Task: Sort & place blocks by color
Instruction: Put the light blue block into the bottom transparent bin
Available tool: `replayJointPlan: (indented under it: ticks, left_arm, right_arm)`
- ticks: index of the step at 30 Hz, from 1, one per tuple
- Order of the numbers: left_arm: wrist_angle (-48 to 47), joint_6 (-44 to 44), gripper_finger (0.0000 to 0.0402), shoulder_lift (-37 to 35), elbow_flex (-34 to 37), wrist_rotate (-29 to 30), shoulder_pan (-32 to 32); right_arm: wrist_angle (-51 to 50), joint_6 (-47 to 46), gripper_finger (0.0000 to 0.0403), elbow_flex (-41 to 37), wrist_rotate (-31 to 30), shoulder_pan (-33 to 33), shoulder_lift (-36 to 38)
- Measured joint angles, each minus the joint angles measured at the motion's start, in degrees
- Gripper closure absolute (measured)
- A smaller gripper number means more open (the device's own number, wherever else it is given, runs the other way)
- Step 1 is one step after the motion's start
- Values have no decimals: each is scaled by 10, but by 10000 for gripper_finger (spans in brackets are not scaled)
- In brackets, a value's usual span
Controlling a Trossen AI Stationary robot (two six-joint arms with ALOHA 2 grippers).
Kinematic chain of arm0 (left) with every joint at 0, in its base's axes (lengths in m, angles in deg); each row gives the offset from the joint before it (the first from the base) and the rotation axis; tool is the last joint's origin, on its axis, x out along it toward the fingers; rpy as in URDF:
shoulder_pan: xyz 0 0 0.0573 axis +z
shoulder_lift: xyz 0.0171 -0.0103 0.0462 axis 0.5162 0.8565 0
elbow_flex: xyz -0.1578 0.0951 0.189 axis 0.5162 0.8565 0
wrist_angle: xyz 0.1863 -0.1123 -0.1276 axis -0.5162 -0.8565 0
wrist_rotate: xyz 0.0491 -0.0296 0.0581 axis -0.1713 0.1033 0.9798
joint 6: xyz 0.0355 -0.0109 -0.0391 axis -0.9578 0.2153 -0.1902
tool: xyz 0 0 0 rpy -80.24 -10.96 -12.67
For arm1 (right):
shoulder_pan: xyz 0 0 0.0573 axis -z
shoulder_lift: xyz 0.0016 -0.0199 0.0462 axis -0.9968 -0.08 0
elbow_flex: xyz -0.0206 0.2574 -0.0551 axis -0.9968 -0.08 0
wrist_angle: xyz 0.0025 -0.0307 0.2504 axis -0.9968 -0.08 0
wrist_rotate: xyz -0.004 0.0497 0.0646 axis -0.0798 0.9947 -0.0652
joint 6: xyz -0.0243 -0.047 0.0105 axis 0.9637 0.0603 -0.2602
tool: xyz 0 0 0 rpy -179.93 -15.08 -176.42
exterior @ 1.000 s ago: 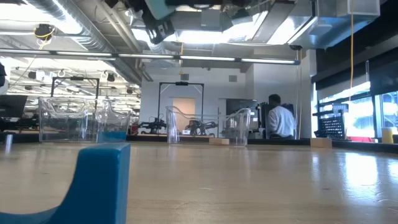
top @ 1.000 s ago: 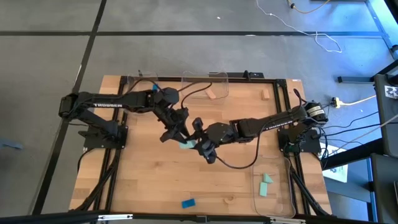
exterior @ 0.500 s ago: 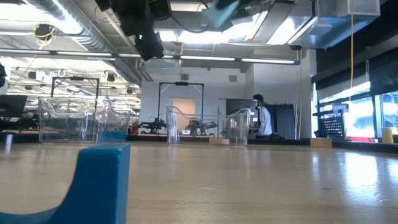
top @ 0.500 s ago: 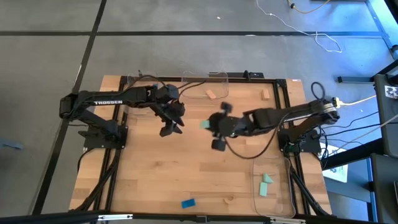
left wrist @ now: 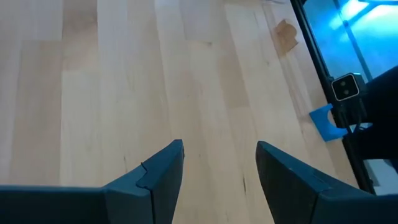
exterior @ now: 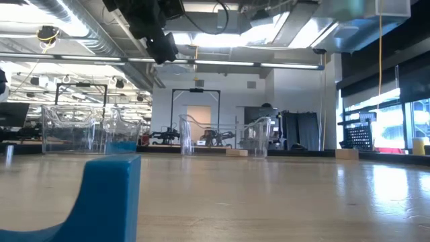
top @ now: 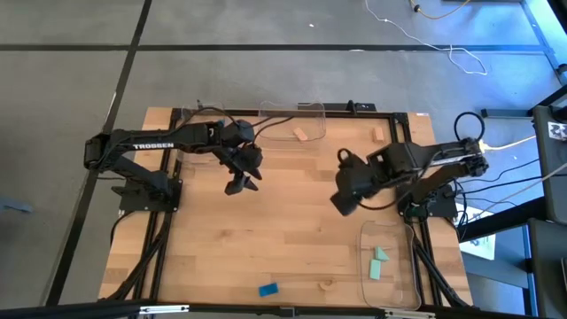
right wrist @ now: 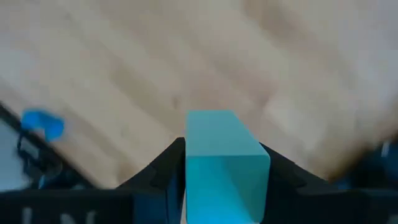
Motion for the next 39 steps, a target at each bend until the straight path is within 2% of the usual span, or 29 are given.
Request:
replayJointPlan:
  ticks: [5, 11, 17, 24, 33, 39]
  left_arm:
    - [-3, -8, 209, 0, 0, -3, 0]
    - [-3, -10, 209, 0, 0, -3, 0]
    - [-3, -9, 209, 0, 0, -3, 0]
    - [-3, 14, 209, 0, 0, -3, 0]
    - [-3, 36, 209, 0, 0, -3, 0]
    - [-3, 37, 209, 0, 0, -3, 0]
  right_arm:
    - [-8, -55, 268, -73, 102, -37, 8]
    - [-1, -79, 268, -206, 213, -87, 13]
    - [99, -78, 268, -334, 295, -117, 13]
    - [223, -75, 268, -442, 328, -133, 13]
    - [248, -59, 265, -480, 324, -133, 13]
    - [247, -63, 205, -480, 297, -133, 13]
